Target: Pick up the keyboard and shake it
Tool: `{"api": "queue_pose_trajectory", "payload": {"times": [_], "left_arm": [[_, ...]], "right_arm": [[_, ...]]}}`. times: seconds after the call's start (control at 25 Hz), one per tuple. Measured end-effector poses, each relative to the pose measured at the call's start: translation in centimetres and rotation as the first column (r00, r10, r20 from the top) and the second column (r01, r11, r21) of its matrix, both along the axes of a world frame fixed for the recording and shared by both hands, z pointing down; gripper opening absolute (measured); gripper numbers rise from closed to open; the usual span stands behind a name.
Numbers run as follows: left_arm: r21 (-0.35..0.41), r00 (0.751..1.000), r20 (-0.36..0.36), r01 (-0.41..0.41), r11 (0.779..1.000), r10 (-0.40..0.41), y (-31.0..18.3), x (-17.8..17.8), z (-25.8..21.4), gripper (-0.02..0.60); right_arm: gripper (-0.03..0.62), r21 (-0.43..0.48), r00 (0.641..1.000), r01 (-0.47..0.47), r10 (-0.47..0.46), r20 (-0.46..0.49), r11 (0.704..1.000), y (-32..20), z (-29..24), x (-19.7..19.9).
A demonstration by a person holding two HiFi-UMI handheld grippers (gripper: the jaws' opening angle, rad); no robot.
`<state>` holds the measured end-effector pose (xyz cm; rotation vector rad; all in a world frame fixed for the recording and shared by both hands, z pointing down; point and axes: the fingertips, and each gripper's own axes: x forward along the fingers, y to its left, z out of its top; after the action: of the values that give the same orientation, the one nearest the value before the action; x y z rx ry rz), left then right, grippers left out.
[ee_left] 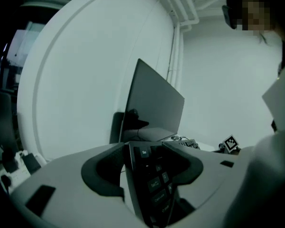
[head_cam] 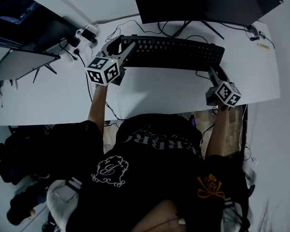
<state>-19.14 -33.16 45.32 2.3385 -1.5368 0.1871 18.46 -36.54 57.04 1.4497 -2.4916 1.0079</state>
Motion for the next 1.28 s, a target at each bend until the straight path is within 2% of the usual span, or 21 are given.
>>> {"api": "queue_pose_trajectory", "payload": {"times": [0.12,0.28,0.4,0.48,0.68,0.76,0.84,0.96,1.12,1.28], "left_arm": [[0.084,0.997,0.072,-0.041,0.996,0.035,0.0,0.9,-2.4,0.247],[0.184,0.989,0.133,-0.086,0.979,0.061,0.5,2.0,-4.5,0.247],[0.24,0.982,0.175,-0.118,0.963,0.077,1.2,2.5,-5.5,0.247],[0.269,0.975,0.204,-0.143,0.953,0.089,1.6,2.9,-5.9,0.247],[0.294,0.964,0.25,-0.168,0.941,0.094,2.1,3.5,-6.2,0.247],[0.3,0.963,0.252,-0.172,0.938,0.096,2.5,3.8,-6.3,0.247],[0.333,0.966,0.242,-0.175,0.926,0.095,2.8,4.3,-6.9,0.247],[0.333,0.954,0.283,-0.192,0.923,0.097,3.5,4.6,-7.1,0.247],[0.392,0.941,0.321,-0.238,0.888,0.111,4.0,5.6,-8.7,0.247],[0.396,0.935,0.334,-0.251,0.883,0.116,4.0,5.7,-9.2,0.247]], "right_arm": [[0.281,0.0,0.999,0.003,-0.003,0.042,1.0,0.2,0.5,0.1],[0.281,0.034,0.997,-0.007,0.004,0.075,0.999,0.4,0.1,0.4],[0.281,0.075,0.998,-0.001,-0.004,0.068,0.997,0.4,-0.5,0.5],[0.279,0.103,0.999,0.001,-0.005,0.032,0.995,0.4,-0.7,0.6],[0.27,0.146,0.999,-0.021,0.028,-0.04,0.989,0.2,-0.6,0.8],[0.268,0.162,0.997,-0.039,0.048,-0.053,0.986,0.4,-0.5,1.0],[0.267,0.176,0.996,-0.051,0.063,-0.062,0.983,0.6,-0.6,1.2],[0.267,0.186,0.995,-0.07,0.083,-0.061,0.98,1.2,-0.5,1.3],[0.264,0.179,0.993,-0.1,0.108,-0.038,0.979,2.0,-0.1,1.2],[0.264,0.169,0.993,-0.107,0.112,-0.023,0.98,2.2,0.0,1.0]]}}
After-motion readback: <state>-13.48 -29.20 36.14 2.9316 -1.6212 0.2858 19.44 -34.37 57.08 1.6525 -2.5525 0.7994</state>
